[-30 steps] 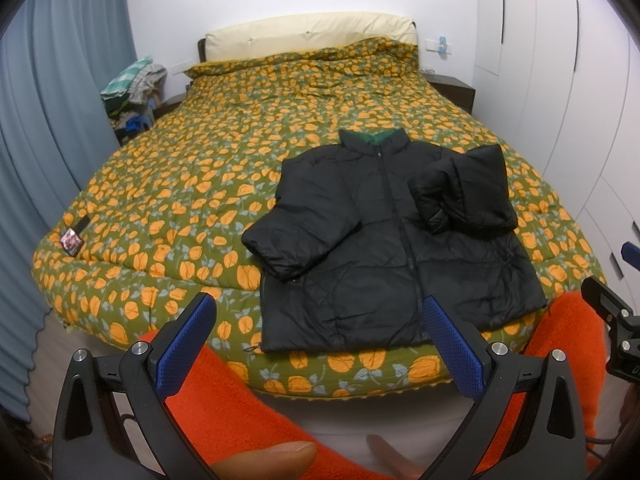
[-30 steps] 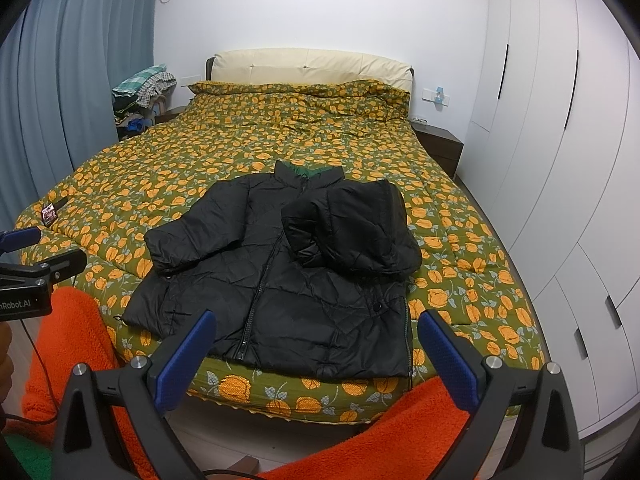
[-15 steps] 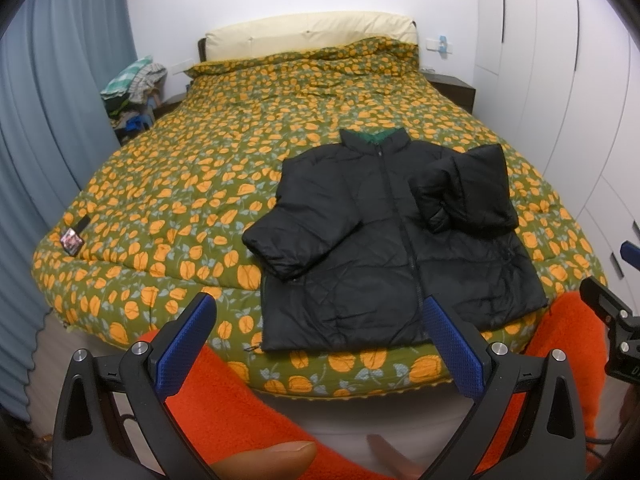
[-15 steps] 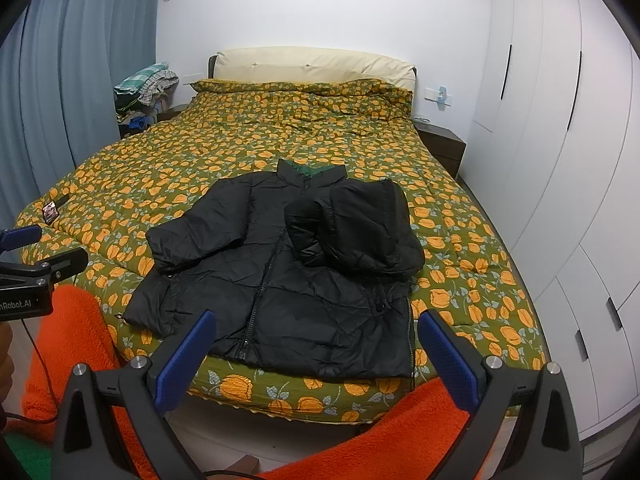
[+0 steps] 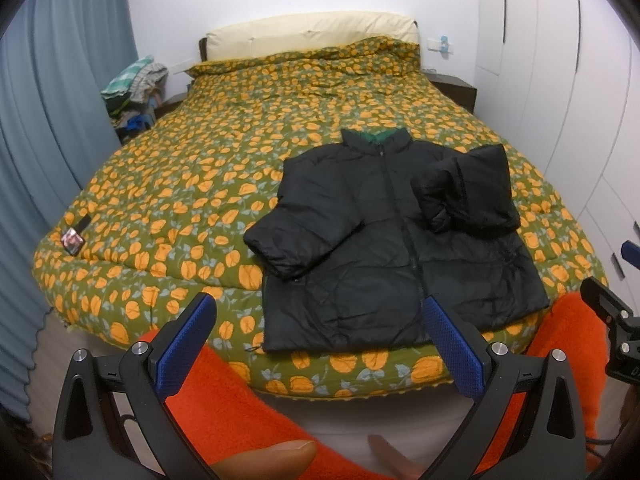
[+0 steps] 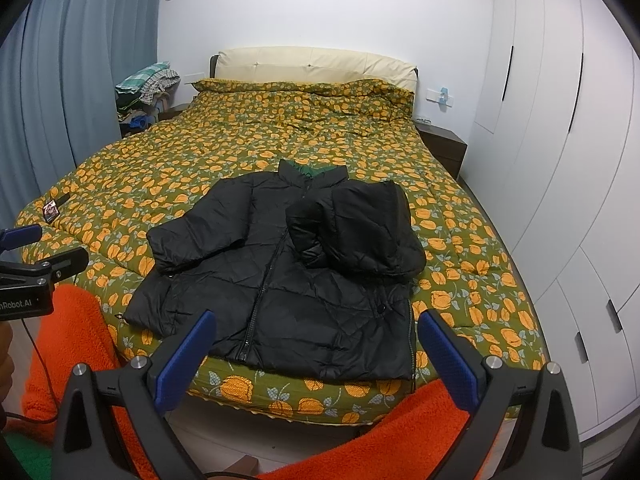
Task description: Fold large clothes
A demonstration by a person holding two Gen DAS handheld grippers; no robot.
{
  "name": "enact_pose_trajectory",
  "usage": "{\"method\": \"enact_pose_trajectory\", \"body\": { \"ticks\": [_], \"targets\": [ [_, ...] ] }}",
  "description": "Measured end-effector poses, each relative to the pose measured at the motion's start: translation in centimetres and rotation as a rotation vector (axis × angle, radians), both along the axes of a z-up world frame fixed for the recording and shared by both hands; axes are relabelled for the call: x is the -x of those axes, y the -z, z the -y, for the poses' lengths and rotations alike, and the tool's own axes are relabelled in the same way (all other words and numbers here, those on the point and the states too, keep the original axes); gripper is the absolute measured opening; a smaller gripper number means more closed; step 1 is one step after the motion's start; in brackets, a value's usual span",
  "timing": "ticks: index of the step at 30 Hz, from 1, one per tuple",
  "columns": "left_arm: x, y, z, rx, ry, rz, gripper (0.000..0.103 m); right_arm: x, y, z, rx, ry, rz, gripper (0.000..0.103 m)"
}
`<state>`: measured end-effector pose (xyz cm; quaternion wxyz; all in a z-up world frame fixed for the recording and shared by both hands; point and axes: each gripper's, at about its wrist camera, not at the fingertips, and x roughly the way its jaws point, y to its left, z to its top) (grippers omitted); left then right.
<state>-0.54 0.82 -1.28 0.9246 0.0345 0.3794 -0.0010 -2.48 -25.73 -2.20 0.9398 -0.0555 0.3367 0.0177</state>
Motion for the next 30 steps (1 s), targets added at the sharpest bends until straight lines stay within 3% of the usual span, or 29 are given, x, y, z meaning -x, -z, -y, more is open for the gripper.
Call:
{"method": "enact_pose_trajectory", "body": {
  "ticks": [30],
  "targets": [
    [-1.0, 0.5, -0.3, -0.013, -0.004, -0.015, 0.103, -1.5, 1.0, 0.8, 0.063, 0.05, -0.057, 0.102]
  ]
}}
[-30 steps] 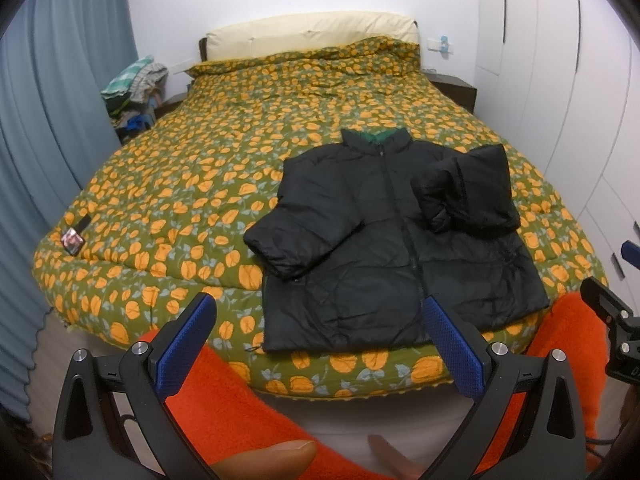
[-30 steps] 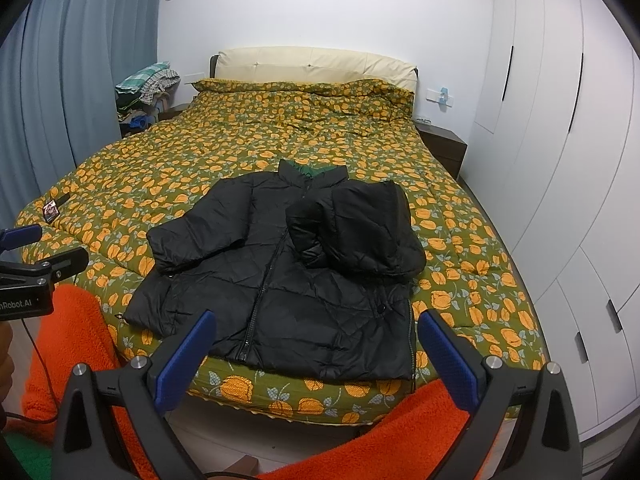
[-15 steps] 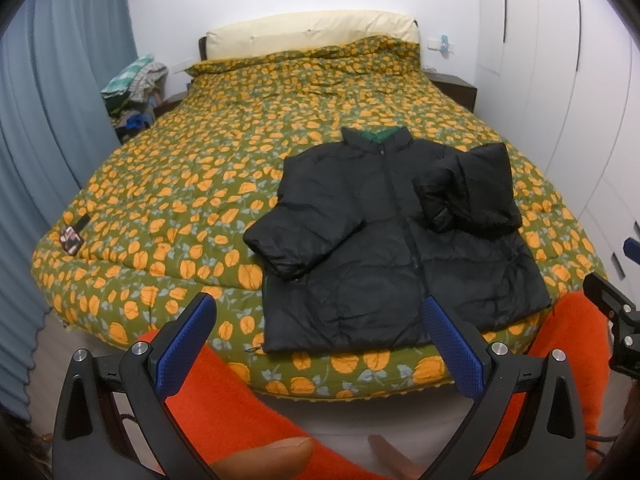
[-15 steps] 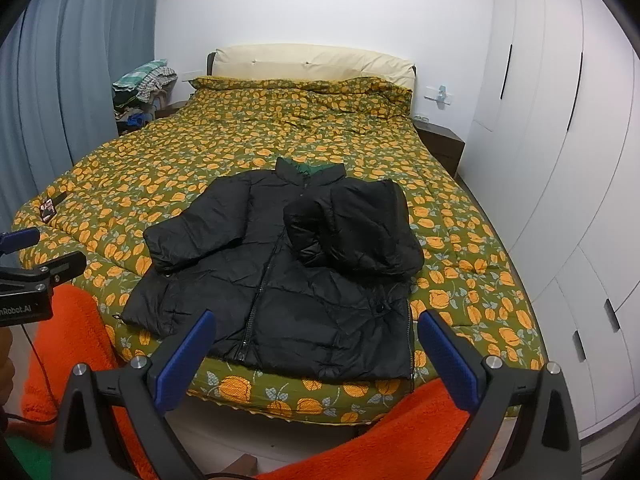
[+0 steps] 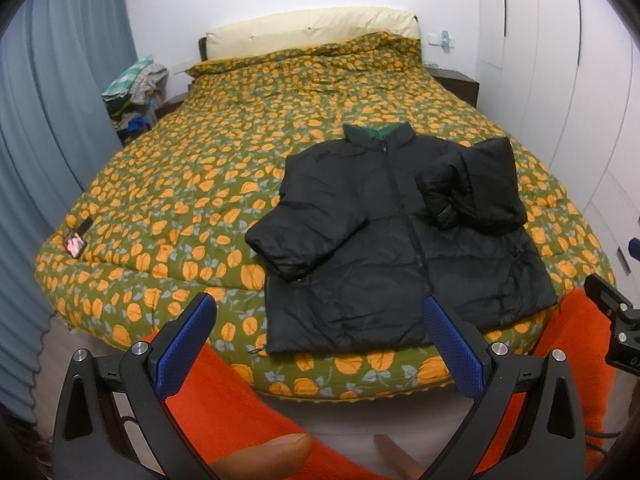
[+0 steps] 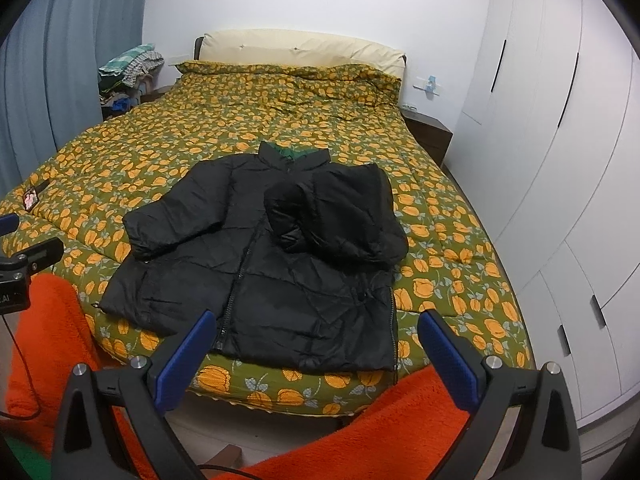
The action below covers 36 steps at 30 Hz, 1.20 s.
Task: Fold large clothes
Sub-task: 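Grasp the folded jacket sleeve with the right tool and unfold it outward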
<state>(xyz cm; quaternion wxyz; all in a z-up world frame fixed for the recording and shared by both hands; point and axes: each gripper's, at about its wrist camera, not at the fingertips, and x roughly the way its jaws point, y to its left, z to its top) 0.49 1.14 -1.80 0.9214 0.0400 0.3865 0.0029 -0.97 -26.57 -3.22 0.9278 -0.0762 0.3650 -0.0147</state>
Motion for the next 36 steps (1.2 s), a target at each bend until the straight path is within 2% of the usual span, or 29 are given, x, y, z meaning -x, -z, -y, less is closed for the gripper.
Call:
{"method": "enact_pose_trajectory", "body": {
  "ticks": [8, 12, 16, 19, 21, 23, 26, 30, 33, 36],
  "targets": [
    [-0.4, 0.5, 0.1, -0.013, -0.004, -0.006, 0.103, -0.4, 0.3, -0.1, 0.005, -0.006, -0.017, 0.102],
    [-0.8, 1.0, -0.3, -0.004, -0.02, -0.022, 0.103, -0.1, -0.8, 0.5, -0.038, -0.088, 0.066, 0.102],
    [-1.1, 1.4, -0.8, 0.001, -0.036, -0.028, 0.103, -1.4, -1.4, 0.4, -0.023, -0.193, 0.145, 0.102],
    [-1.4, 1.4, -1.1, 0.011, -0.038, -0.035, 0.103, -6.1, 1.0, -0.3, 0.029, -0.307, 0.082, 0.102],
    [-1.5, 1.4, -1.3, 0.003, -0.048, -0.032, 0.103, -9.4, 3.0, -1.0, 0.089, -0.336, 0.043, 0.102],
    [-1.7, 1.4, -1.7, -0.003, -0.066, -0.029, 0.103, -12.9, 5.2, -2.0, 0.095, -0.365, -0.018, 0.102],
    [-2.2, 1.7, -2.2, 0.005, -0.087, -0.049, 0.103, -17.7, 9.3, -3.6, 0.102, -0.332, -0.066, 0.101],
    [-2.7, 2.4, -2.7, -0.002, -0.102, -0.073, 0.103, -22.2, 12.3, -7.0, 0.296, -0.278, 0.075, 0.101],
    [-3.1, 2.9, -3.2, -0.01, -0.119, -0.09, 0.103, -25.5, 14.8, -9.2, 0.444, -0.256, 0.065, 0.101],
    [-3.6, 3.5, -3.6, -0.005, -0.135, -0.109, 0.103, -27.1, 15.8, -10.6, 0.567, -0.251, 0.114, 0.102]
  ]
}}
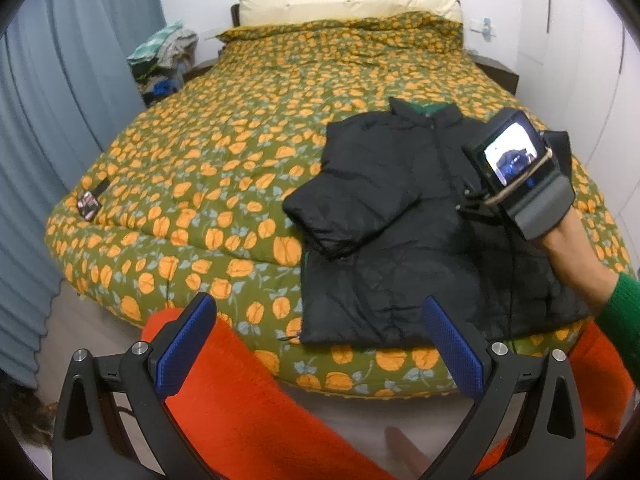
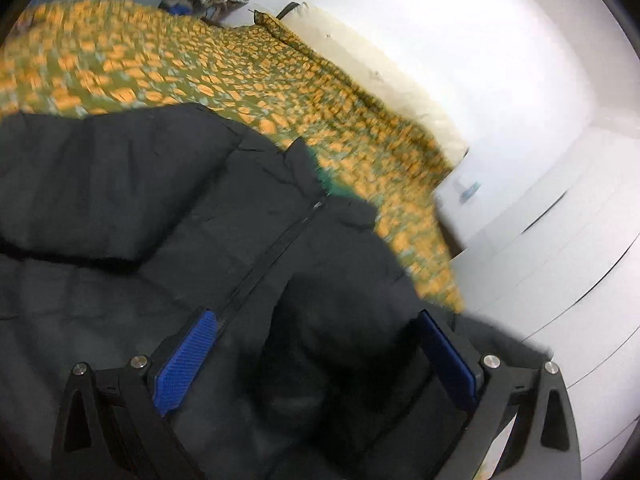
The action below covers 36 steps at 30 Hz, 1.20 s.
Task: Fold large clothes
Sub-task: 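Grasp the folded jacket sleeve with the right tool and unfold it outward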
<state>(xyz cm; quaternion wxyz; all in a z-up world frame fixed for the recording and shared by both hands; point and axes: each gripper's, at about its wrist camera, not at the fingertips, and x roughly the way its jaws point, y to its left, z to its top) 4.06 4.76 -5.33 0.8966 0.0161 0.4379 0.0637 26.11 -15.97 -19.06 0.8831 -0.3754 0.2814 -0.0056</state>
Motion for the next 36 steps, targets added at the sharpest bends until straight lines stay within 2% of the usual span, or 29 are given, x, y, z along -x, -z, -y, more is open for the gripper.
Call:
{"method": "enact_pose_trajectory", "body": {
  "ticks": [4, 6, 8, 9, 11, 14, 17, 20, 24, 27, 31, 33, 36],
  "targets": [
    [-0.9, 1.2, 0.0, 0.012, -0.005, -0.037, 0.103, -0.9, 0.8, -1.7, 0.055, 0.046, 0.021, 0.102],
    [-1.4, 1.5, 0.2, 0.022, 0.005, -0.056, 0.103, -2.1, 2.7, -2.4, 0.143, 0.119, 0.058, 0.102],
    [-1.6, 1.6, 0.3, 0.021, 0.008, -0.063, 0.103, -3.3, 4.0, -1.9, 0.173, 0.169, 0.066, 0.097],
    [-1.6, 1.6, 0.3, 0.015, 0.005, -0.062, 0.103, -3.6, 3.8, -1.1, 0.146, 0.188, 0.074, 0.069],
    [-1.6, 1.7, 0.0, 0.004, -0.009, -0.058, 0.103, -3.4, 2.6, 0.8, 0.065, 0.232, 0.07, 0.029],
    [-2.1, 2.5, -0.5, 0.016, -0.022, -0.085, 0.103, -1.6, 0.3, 3.5, -0.084, 0.258, 0.076, 0.01],
    [-2.8, 3.1, -0.3, 0.016, -0.015, -0.108, 0.103, 1.4, -2.7, 6.3, -0.235, 0.262, 0.091, 0.008],
    [-3.0, 2.7, 0.1, 0.012, -0.003, -0.09, 0.103, 4.4, -5.6, 9.8, -0.37, 0.285, 0.103, 0.007],
    [-3.3, 2.2, 0.4, 0.012, 0.006, -0.069, 0.103, 8.5, -9.7, 17.8, -0.541, 0.377, 0.12, 0.007],
    [-3.8, 2.4, 0.6, 0.008, 0.012, -0.074, 0.103, 11.0, -11.8, 25.5, -0.596, 0.514, 0.161, 0.007],
    [-4.3, 2.7, 0.9, 0.02, 0.022, -0.084, 0.103, 12.7, -11.5, 34.2, -0.563, 0.687, 0.174, 0.007],
    [-4.5, 2.6, 1.1, 0.038, 0.032, -0.084, 0.103, 13.2, -9.9, 38.9, -0.566, 0.764, 0.148, 0.008],
    [-4.5, 2.2, 1.5, 0.05, 0.044, -0.072, 0.103, 13.3, -6.9, 44.7, -0.628, 0.856, 0.077, 0.01]
  ]
}}
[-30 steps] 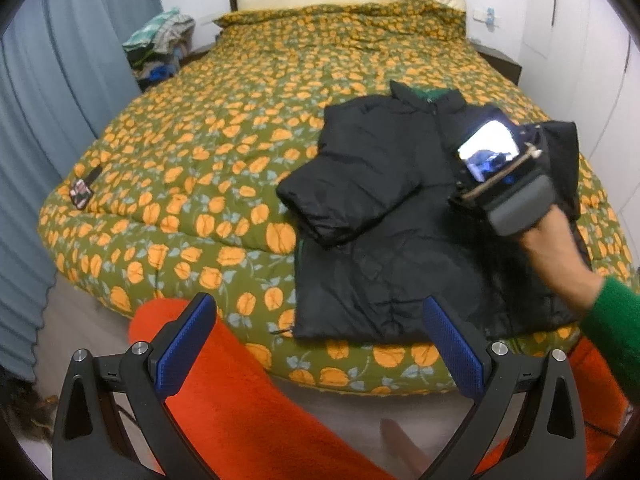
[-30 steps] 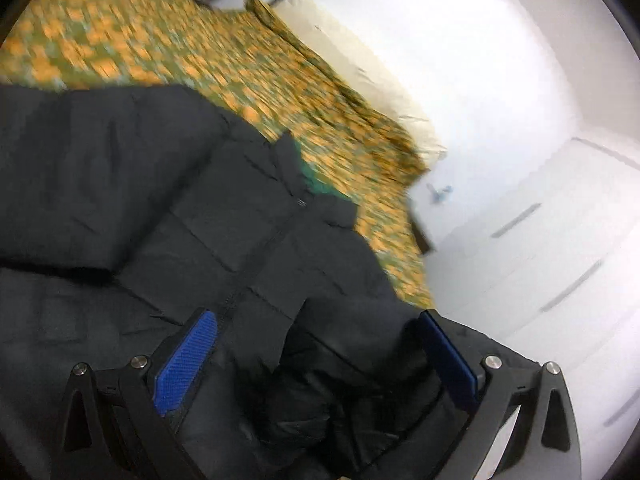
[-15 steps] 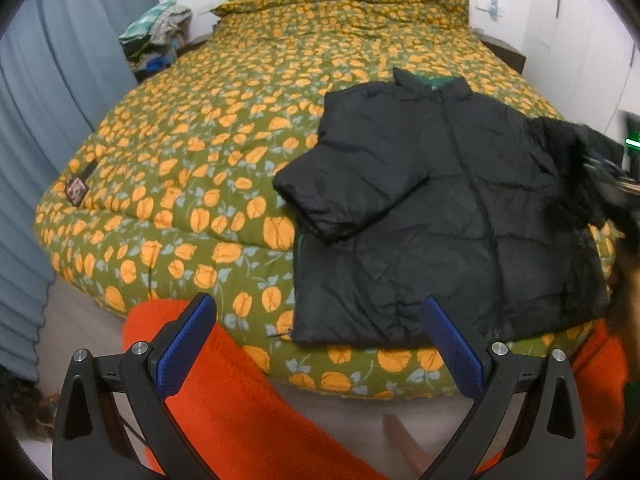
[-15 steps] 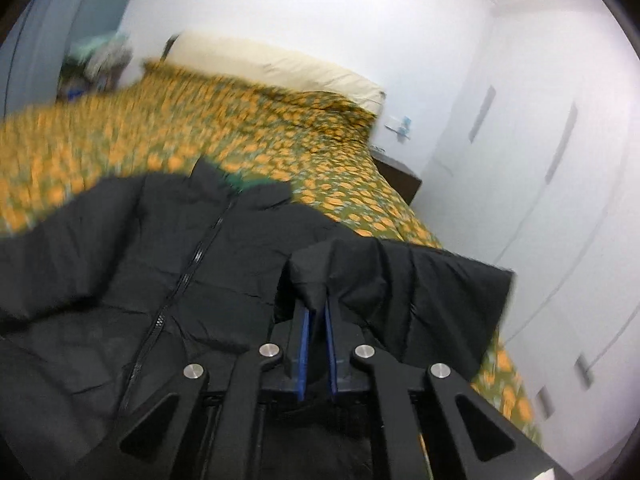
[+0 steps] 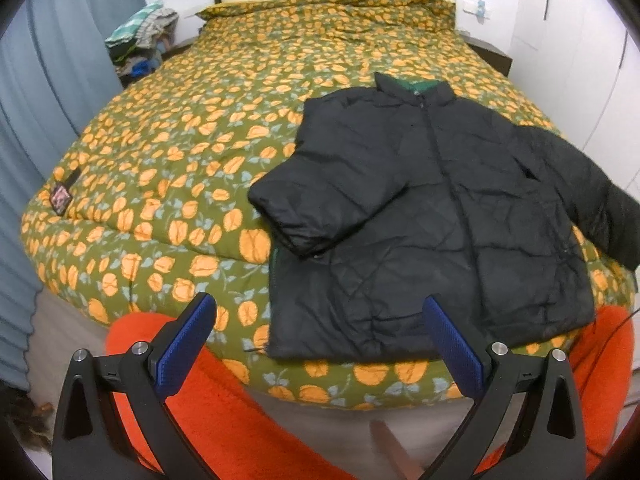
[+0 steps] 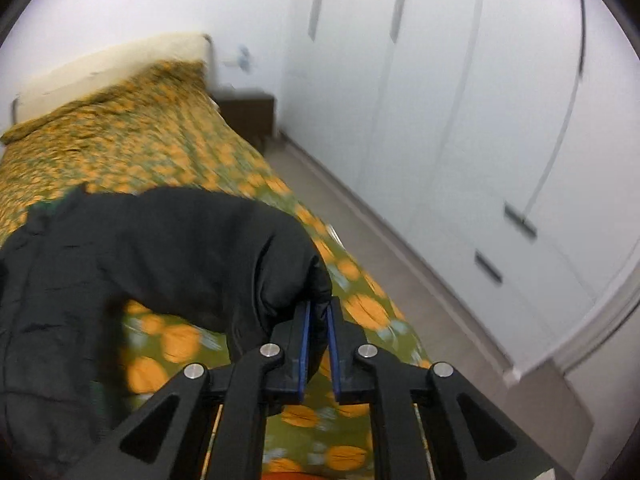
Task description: Fold large clothes
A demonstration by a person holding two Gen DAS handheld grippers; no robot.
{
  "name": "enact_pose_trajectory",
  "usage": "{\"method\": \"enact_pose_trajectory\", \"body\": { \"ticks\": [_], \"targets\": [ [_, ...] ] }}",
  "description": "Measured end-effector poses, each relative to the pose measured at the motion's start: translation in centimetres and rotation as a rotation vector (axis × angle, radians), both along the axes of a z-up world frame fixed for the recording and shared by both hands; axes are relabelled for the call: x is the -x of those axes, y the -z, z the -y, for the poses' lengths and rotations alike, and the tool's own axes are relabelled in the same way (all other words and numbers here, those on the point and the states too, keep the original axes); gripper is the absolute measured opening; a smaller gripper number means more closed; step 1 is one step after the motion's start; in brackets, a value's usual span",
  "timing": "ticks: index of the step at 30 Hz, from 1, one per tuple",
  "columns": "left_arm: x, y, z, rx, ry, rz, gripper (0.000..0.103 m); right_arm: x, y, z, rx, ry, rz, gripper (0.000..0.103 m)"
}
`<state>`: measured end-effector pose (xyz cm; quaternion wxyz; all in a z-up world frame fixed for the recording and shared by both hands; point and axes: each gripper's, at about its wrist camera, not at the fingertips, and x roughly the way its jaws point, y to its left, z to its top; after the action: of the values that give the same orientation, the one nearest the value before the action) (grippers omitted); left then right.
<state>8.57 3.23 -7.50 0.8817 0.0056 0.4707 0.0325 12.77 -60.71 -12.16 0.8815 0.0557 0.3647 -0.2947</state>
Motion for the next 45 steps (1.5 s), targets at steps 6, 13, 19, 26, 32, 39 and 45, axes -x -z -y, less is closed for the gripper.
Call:
{"method": "enact_pose_trajectory", "body": {
  "ticks": [6, 13, 19, 26, 32, 39, 45],
  "targets": [
    [0.2, -0.6, 0.2, 0.005, 0.003, 0.017, 0.103, 2.2, 3.3, 7.7, -0.288, 0.118, 0.1, 0.043],
    [0.2, -0.7, 1.0, 0.012, 0.023, 0.01, 0.103, 3.8, 5.0, 9.9, -0.386, 0.261, 0.265, 0.044],
    [0.6, -1.1, 1.1, 0.049, 0.037, 0.031, 0.103, 2.9, 3.6, 9.3, -0.315, 0.184, 0.293, 0.045],
    [0.9, -1.8, 1.5, 0.076, 0.06, 0.059, 0.103, -2.9, 9.9, 11.9, -0.527, 0.072, 0.166, 0.044],
    [1.1, -1.5, -0.1, 0.06, 0.033, 0.065, 0.103, -4.1, 14.0, 13.4, -0.507, 0.155, 0.011, 0.043],
    [-2.8, 1.2, -6.2, 0.154, 0.009, 0.034, 0.103, -2.2, 8.1, 8.0, -0.368, 0.076, 0.057, 0.047],
    [-9.2, 6.9, -8.8, 0.351, 0.043, -0.052, 0.103, 0.0, 2.5, -0.9, -0.324, -0.147, 0.15, 0.053]
  ]
}}
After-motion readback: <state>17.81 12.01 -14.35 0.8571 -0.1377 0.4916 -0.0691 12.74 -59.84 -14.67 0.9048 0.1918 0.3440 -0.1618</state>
